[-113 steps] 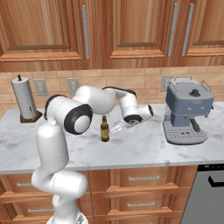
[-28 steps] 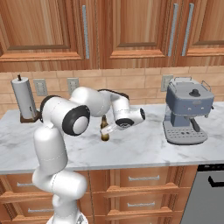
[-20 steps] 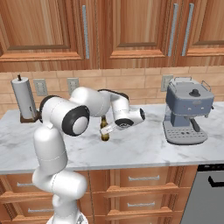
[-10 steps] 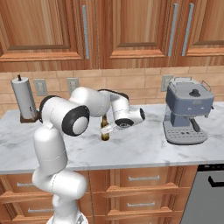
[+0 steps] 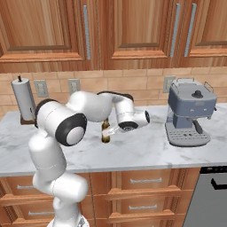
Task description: Place the drinks on the dining counter in a tight cluster.
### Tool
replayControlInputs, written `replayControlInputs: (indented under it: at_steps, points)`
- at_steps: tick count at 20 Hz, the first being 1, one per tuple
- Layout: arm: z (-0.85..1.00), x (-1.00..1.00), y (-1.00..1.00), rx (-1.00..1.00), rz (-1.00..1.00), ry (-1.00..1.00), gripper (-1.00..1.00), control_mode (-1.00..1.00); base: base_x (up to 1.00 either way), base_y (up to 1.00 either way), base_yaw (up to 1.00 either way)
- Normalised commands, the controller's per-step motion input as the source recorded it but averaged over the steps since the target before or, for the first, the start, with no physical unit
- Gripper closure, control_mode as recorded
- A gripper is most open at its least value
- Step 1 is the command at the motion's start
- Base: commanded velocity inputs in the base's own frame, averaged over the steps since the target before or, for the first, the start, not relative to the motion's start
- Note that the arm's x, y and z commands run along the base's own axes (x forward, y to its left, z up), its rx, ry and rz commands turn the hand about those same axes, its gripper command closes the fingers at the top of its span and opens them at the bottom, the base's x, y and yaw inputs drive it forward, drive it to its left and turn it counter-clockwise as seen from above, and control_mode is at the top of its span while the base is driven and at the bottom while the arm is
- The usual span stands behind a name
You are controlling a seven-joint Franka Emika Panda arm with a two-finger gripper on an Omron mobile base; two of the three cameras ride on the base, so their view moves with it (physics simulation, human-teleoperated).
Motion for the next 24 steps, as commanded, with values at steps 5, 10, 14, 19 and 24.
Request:
replayControlInputs:
  at_steps: [5,10,14,19,24]
  points:
    - [0.85,-0.58,0.00,0.00,0.00,-0.02,1.00,-1.00,0.00,0.00,0.00]
    - [0.94,-0.50,0.00,0.00,0.00,0.00,1.00,-1.00,0.00,0.00,0.00]
    - [0.90,-0.54,0.00,0.00,0.00,0.00,1.00,-1.00,0.00,0.00,0.00]
    - [0.48,-0.60,0.00,0.00,0.00,-0.03,1.00,-1.00,0.00,0.00,0.00]
    - [0.00,-0.11,0.00,0.00,0.00,-0.02,1.00,-1.00,0.00,0.00,0.00]
